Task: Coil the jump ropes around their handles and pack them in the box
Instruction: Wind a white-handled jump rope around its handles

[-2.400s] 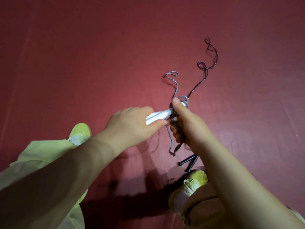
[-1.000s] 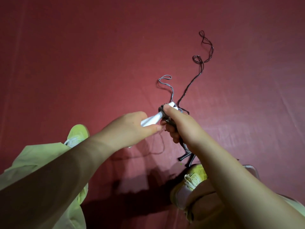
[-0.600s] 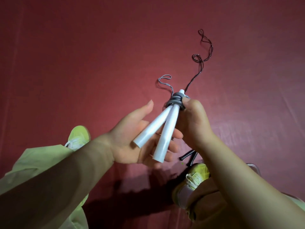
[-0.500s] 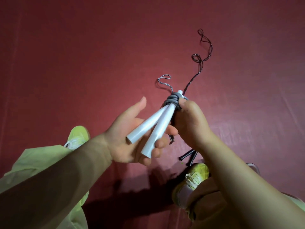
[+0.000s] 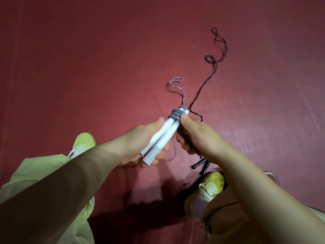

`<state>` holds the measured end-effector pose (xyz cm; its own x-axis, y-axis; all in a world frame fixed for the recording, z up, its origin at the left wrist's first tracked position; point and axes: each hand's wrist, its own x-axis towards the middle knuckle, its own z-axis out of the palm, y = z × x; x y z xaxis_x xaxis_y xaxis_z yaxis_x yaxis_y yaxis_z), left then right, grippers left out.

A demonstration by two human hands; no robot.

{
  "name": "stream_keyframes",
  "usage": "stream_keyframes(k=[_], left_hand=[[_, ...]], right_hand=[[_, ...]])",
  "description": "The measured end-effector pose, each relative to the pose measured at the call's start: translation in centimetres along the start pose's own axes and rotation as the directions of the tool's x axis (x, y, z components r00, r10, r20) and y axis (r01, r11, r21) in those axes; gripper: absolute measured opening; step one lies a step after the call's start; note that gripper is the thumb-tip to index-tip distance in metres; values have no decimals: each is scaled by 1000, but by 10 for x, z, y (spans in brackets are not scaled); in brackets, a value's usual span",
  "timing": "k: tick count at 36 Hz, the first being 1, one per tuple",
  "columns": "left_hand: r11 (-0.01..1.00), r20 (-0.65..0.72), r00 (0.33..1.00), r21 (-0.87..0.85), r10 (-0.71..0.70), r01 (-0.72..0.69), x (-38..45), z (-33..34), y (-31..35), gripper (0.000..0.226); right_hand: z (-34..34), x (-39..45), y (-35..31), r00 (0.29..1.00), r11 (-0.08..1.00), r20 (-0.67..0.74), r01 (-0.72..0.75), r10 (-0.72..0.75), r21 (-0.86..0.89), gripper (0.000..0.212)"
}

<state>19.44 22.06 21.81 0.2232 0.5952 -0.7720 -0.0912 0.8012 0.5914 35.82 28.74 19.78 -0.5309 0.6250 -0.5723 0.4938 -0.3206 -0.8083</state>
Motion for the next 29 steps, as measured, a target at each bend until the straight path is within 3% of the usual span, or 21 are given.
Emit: stream_keyframes(k=[4, 13, 17, 21, 26, 29], left_hand=[[987, -123, 992, 160, 22, -2, 3, 2, -5, 60], [924, -219, 974, 383, 64, 25, 11, -4, -8, 58], [717, -261, 951, 694, 166, 65, 11, -8, -10, 55], [591, -287, 925, 802, 248, 90, 12, -6, -13, 47], [598, -281, 896, 801, 343, 22, 12, -4, -11, 35], [700, -255, 931, 714, 262, -2, 10, -6, -8, 43]], right_hand=[[1, 2, 5, 996, 996, -23, -82, 81, -38, 53], [5, 3, 9, 985, 982, -55, -168, 164, -83, 60], [6, 1, 10, 973, 972, -1, -229, 229, -51, 68], [6, 2, 10, 967, 967, -3, -256, 256, 8, 72], [6, 4, 5, 973, 968, -27, -227, 231, 106, 57], [7, 2, 3, 988, 980, -66, -126, 137, 152, 44]])
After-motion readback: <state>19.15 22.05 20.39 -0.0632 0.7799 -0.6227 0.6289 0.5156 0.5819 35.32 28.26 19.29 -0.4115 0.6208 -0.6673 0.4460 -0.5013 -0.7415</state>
